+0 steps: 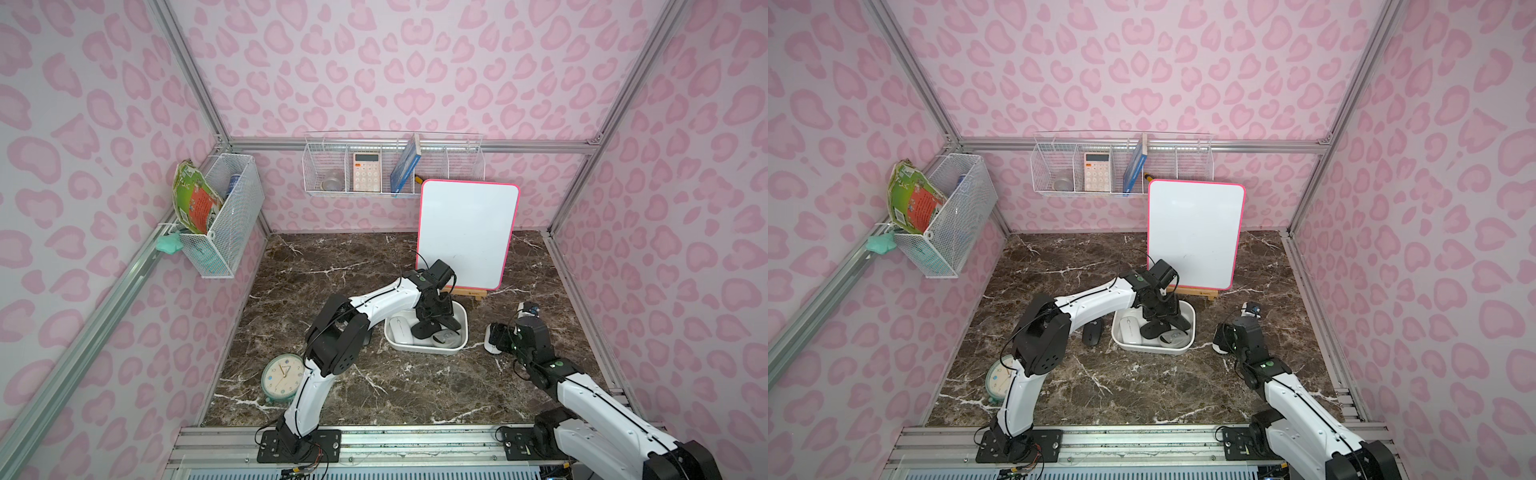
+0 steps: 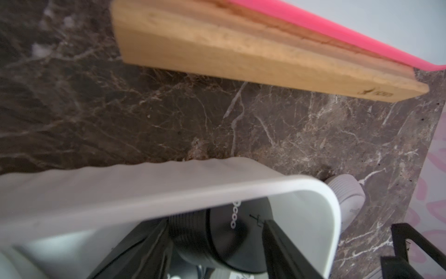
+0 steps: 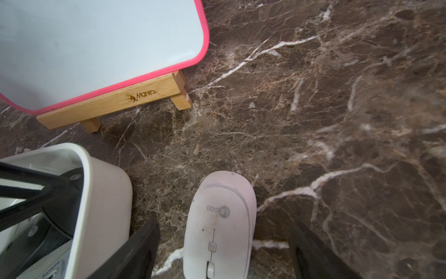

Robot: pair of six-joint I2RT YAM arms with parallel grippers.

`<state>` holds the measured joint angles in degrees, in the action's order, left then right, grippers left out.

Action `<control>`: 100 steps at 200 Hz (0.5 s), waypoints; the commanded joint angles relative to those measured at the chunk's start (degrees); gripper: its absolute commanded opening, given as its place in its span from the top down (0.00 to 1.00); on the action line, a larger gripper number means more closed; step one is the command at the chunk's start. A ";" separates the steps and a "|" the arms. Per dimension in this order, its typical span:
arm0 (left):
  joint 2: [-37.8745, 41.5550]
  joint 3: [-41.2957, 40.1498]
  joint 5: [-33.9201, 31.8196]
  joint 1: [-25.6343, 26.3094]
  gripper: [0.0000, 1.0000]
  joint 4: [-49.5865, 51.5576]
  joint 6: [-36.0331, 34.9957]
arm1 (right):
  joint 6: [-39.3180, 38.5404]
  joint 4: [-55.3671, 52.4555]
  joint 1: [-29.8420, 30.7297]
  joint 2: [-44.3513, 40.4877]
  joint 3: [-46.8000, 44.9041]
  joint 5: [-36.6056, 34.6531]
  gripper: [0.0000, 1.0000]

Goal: Take out the mouse from the storage box
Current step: Pick up the mouse from the storage box.

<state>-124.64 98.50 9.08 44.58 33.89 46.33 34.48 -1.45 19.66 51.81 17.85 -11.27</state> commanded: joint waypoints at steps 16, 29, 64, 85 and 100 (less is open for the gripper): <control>-1.81 0.10 3.19 0.16 0.38 1.25 0.52 | -0.20 1.37 0.04 -0.17 -0.26 0.13 0.14; -2.01 0.13 3.53 0.13 0.40 1.09 0.73 | -0.20 1.37 0.03 -0.13 -0.20 0.18 0.14; -2.43 0.15 4.65 0.16 0.43 0.27 0.85 | -0.29 1.45 0.10 -0.12 -0.23 0.19 0.14; -2.97 0.17 5.92 0.25 0.44 -0.68 1.10 | -0.29 1.45 0.04 0.00 -0.19 0.19 0.14; -3.37 0.20 6.74 0.32 0.43 -1.38 1.41 | -0.33 1.45 0.07 0.07 -0.18 0.28 0.14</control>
<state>-126.76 98.80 13.67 44.56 31.40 47.42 34.46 -1.28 19.66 51.81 17.65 -11.22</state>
